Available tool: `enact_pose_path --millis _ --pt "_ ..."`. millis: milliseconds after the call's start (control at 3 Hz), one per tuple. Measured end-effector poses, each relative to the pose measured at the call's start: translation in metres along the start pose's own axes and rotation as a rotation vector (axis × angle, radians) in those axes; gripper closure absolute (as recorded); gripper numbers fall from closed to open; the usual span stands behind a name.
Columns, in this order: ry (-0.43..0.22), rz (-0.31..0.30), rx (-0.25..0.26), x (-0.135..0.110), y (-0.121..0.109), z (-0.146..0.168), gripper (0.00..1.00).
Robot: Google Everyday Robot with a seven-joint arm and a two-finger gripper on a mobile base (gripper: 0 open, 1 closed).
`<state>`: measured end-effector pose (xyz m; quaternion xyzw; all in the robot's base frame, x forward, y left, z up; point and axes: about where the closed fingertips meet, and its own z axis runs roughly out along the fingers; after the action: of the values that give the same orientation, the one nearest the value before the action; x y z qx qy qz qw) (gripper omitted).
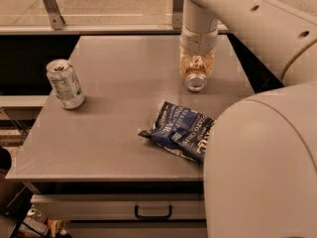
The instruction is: Place orange can upright
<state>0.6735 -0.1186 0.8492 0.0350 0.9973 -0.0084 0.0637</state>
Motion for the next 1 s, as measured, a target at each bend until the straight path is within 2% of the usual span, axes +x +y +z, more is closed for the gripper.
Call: enact_pose_path --millis 333,667,1000 --pt "-0.09 -0.006 -0.021 -0.008 -0.009 -0.02 1.0" --pt "-0.219 0.01 -0.041 -0.009 -0.029 -0.052 1.0" --pt "-0.344 0.004 -0.088 -0.003 -0.046 -0.079 1.0"
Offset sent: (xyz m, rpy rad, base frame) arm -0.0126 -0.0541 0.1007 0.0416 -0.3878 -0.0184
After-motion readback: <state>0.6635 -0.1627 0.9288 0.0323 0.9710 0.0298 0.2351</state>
